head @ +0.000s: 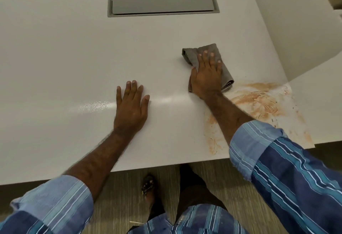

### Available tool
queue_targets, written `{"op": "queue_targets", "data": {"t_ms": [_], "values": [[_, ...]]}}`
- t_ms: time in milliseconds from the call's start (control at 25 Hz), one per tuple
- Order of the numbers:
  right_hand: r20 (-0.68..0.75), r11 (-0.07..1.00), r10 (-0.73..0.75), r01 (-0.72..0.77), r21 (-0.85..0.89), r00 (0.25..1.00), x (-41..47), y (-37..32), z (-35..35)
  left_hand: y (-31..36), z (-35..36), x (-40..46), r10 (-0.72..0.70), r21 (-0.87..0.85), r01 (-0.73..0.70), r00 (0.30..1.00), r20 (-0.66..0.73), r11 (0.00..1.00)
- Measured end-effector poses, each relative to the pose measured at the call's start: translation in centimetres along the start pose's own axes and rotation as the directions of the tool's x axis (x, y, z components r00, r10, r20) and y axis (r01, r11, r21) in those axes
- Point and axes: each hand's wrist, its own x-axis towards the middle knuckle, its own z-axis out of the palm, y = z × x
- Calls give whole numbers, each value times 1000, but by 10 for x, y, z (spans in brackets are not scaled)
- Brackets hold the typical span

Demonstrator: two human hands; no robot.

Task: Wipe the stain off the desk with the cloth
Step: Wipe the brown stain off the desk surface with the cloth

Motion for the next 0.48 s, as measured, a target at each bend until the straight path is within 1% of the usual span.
{"op": "queue_targets", "data": {"t_ms": [80, 160, 240, 360, 480], "values": [[-7, 998, -57, 57, -4, 998, -26, -3, 1, 0, -2, 0, 13, 37, -13, 1000, 19, 999], [-53, 993, -107, 109, 39, 993, -62, -9, 2, 2, -2, 1, 25, 81, -27, 999, 26, 996], [-98, 987, -123, 132, 92, 987, -102, -15, 3, 3, -3, 0, 35, 118, -37, 999, 19, 992], [-84, 981, -117, 128, 143, 990, -163, -25, 3, 5, -4, -1, 28, 148, -29, 1000, 7, 989], [-73, 978, -144, 153, 140, 987, -229, -28, 5, 5, -6, -2, 36, 143, -38, 999, 15, 989]]}}
